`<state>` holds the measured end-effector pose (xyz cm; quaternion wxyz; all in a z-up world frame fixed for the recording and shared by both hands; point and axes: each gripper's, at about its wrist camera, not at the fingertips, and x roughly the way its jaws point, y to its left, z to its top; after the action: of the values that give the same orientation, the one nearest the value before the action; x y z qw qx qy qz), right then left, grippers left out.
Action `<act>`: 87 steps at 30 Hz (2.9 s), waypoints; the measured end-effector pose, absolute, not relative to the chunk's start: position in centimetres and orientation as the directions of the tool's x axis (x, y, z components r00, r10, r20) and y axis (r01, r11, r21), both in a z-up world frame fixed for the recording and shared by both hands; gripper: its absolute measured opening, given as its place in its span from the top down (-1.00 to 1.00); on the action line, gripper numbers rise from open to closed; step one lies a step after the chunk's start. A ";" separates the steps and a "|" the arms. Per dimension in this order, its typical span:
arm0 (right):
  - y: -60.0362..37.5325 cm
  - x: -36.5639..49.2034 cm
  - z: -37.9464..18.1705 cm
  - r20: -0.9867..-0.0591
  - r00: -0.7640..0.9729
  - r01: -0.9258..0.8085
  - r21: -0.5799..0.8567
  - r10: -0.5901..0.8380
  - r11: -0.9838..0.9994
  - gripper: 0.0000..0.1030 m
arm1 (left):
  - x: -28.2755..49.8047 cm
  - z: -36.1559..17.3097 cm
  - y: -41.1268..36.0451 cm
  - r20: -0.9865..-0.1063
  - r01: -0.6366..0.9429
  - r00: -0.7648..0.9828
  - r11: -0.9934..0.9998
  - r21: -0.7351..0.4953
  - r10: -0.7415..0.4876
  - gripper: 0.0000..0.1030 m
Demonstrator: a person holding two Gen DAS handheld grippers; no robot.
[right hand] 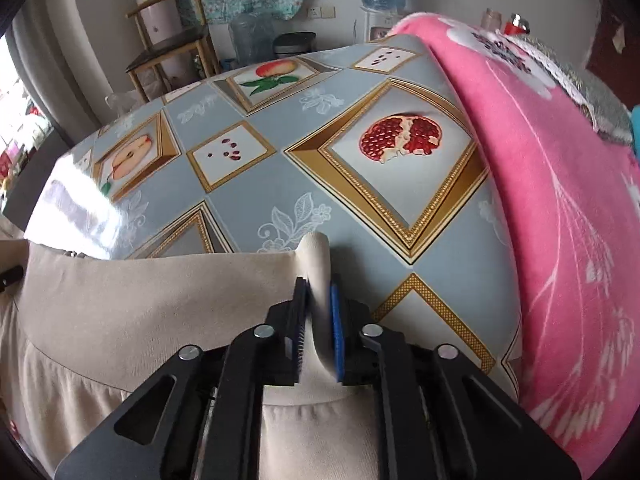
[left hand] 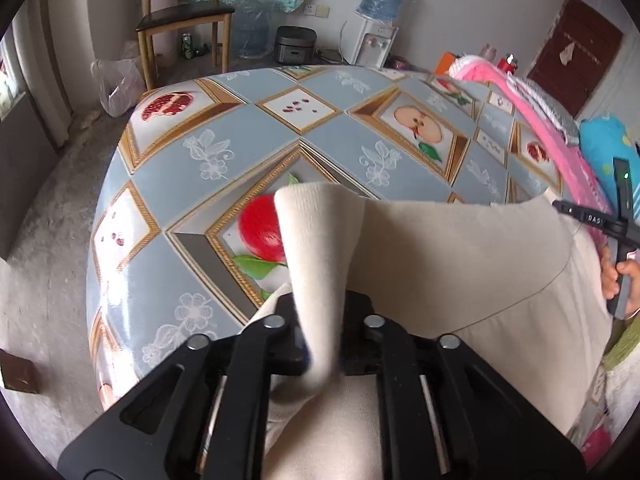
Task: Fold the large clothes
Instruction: 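Pull the sleeve end with both tools toward the table edge, then grasp the hoodie edge with both tools and fold it over the bundle, then open both tools and release the folded hoodie onto the table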
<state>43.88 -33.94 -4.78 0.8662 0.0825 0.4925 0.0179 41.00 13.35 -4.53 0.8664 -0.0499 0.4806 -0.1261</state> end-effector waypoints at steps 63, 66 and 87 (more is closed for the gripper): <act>-11.0 20.7 -4.8 -0.810 0.537 -0.337 0.048 0.234 0.940 0.30 | 21.6 -4.0 1.2 -0.799 0.389 0.561 0.921 0.022 -0.218 0.31; -11.0 20.3 -5.0 -0.797 0.558 -0.326 0.045 0.231 0.944 0.29 | 21.6 -5.4 1.9 -0.795 0.361 0.562 0.932 -0.011 -0.227 0.29; -25.0 18.8 -5.1 -0.787 0.617 0.091 0.056 -0.012 0.994 -0.22 | 20.7 -5.2 10.9 -0.794 0.098 0.592 0.990 -0.101 -0.140 -0.24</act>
<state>18.83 -25.02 -5.14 0.8981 0.0450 0.4366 -0.0285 20.70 10.85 -5.17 0.8918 -0.0235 0.4469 -0.0666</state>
